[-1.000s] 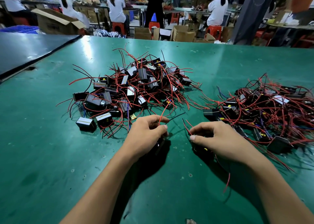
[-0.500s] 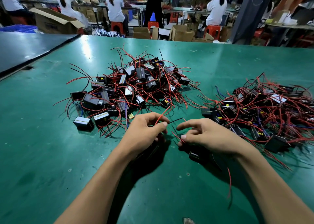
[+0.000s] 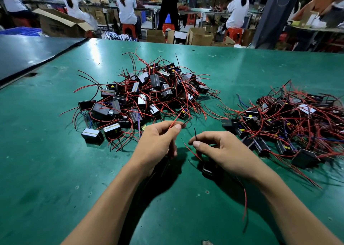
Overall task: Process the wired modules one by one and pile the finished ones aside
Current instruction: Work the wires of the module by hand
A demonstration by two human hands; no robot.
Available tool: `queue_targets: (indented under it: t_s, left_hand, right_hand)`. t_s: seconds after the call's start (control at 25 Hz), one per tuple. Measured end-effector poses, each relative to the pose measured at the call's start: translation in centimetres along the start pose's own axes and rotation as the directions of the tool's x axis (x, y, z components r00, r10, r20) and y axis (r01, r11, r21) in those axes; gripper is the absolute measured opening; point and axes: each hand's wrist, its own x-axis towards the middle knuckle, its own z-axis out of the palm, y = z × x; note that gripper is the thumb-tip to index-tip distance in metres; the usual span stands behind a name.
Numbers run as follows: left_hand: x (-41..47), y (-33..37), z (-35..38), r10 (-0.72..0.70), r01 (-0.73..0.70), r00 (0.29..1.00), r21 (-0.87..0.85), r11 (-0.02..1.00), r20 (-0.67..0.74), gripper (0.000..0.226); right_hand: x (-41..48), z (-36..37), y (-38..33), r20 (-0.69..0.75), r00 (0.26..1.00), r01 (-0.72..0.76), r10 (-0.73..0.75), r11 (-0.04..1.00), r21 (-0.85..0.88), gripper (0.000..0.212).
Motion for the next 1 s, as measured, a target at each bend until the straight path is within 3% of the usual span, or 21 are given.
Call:
queue_targets:
  t_s: [0.4, 1.0]
  left_hand:
    - [-0.31, 0.35, -0.08, 0.039, -0.045, 0.997, 0.099, 0.994, 0.060, 0.013]
    - [0.09, 0.18, 0.11, 0.028, -0.027, 0.997, -0.004, 1.000, 0.069, 0.018]
  right_hand:
    - [0.10, 0.64, 0.78, -0.110, 0.991, 0.076, -0.081, 0.996, -0.045, 0.015]
    - [0.26, 0.50, 0.97, -0.104, 0.991, 0.083, -0.081, 0.996, 0.014, 0.016]
